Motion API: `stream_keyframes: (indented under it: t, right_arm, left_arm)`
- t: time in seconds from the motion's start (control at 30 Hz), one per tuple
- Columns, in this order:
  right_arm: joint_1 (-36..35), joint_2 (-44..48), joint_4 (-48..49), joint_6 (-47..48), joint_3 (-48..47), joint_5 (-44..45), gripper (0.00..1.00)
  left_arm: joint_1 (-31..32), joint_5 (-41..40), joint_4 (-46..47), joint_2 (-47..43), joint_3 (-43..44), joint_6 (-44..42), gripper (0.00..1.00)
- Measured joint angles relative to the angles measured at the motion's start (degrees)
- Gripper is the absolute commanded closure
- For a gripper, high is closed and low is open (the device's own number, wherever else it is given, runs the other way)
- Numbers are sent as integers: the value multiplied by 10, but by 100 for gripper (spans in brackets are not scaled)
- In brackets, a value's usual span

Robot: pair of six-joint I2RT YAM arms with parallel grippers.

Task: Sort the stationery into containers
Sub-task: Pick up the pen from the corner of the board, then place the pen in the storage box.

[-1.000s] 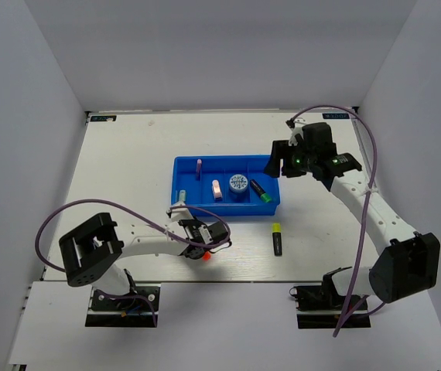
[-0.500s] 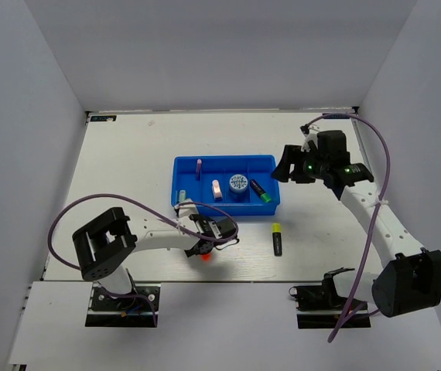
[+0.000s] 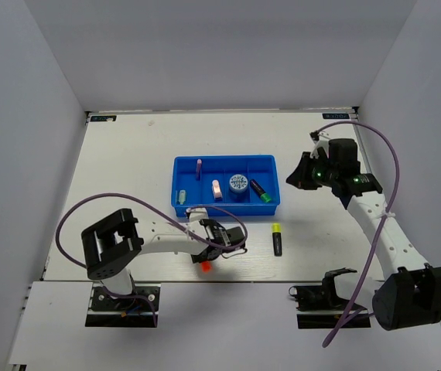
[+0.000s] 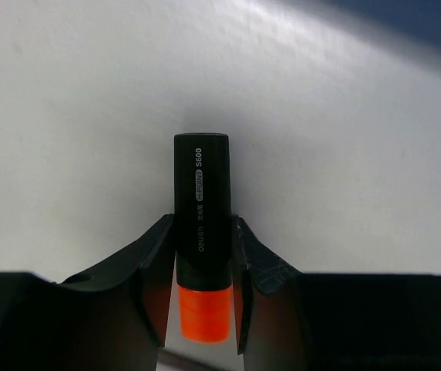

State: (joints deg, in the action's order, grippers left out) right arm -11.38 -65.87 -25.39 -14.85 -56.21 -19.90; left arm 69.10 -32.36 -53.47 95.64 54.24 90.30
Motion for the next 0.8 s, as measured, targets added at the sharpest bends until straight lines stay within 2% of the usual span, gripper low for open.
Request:
stream_keyframes:
  t: [0.2,0.23,0.27,0.33,0.37,0.43,0.57,0.8]
  right_arm:
    - [15,-4,-59,60,4,-35,100]
    - [17,-9,-72,73,3,-44,95]
    - [19,-14,-85,85,3,-51,64]
    - [23,-14,-103,113,11,-62,31]
    - [24,-12,-108,125,17,-67,26]
    - [24,2,-113,150,40,-71,25]
    - [26,34,-125,170,84,-73,29]
    - [28,55,-138,183,99,-73,31]
  left_arm:
    - [64,19,-85,15,111,-81,99]
    - [68,17,-95,14,140,-99,99]
    - [68,14,-103,13,165,-114,99]
    - [65,6,-109,12,221,-159,99]
    - [61,3,-110,12,247,-186,99]
    - [45,5,-93,12,287,-237,99]
    - [-15,32,-37,23,335,-328,99]
    - [-103,99,32,187,548,-441,99]
